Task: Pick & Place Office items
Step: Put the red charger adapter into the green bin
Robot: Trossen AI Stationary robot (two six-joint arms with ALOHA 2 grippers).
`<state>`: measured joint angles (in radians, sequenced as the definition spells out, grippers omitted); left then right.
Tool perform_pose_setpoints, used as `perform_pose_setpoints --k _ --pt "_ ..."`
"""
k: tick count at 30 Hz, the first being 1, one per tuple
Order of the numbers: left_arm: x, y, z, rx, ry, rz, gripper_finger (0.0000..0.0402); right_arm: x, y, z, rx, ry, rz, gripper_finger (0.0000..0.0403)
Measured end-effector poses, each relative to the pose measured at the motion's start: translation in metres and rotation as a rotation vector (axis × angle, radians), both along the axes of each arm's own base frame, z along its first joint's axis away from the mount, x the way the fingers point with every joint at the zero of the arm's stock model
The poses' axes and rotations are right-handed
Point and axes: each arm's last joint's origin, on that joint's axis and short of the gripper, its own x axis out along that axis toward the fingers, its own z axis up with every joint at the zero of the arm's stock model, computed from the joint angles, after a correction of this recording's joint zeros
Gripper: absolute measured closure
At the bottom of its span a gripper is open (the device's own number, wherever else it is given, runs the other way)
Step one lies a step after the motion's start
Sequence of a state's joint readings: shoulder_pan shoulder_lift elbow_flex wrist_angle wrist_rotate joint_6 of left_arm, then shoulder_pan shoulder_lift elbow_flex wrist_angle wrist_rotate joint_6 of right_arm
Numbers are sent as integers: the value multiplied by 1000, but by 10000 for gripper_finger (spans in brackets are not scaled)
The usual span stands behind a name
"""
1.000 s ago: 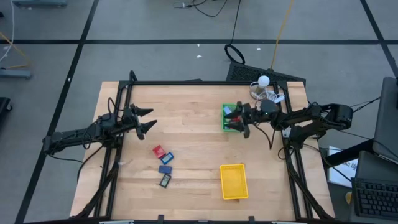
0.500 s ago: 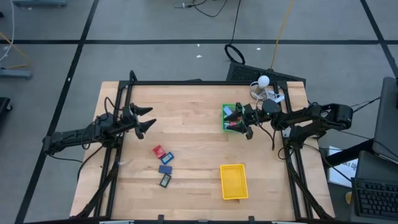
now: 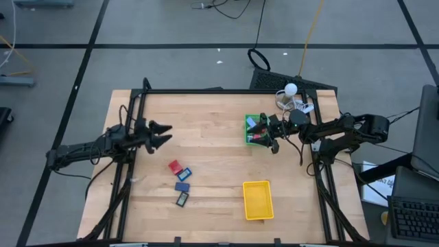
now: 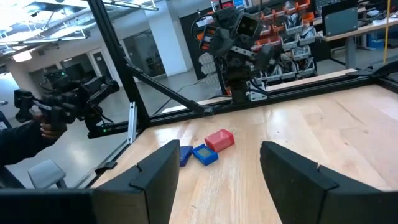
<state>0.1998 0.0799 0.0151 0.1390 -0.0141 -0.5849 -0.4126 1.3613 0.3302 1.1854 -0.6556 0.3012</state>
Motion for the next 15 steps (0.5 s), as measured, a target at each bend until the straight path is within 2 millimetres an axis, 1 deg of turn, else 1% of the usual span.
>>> perform_pose_setpoints --k 2,6,12,15 --pt "2 -3 -1 -6 30 -77 66 0 0 0 0 0 0 193" --pt "10 -7 -9 -27 134 -131 66 0 0 0 -11 -3 -1 193" --pt "21 -20 -40 -105 444 -212 66 0 0 0 -12 -2 -6 193" --pt "27 -29 -45 -147 574 -272 66 0 -1 -1 -8 4 -32 193"
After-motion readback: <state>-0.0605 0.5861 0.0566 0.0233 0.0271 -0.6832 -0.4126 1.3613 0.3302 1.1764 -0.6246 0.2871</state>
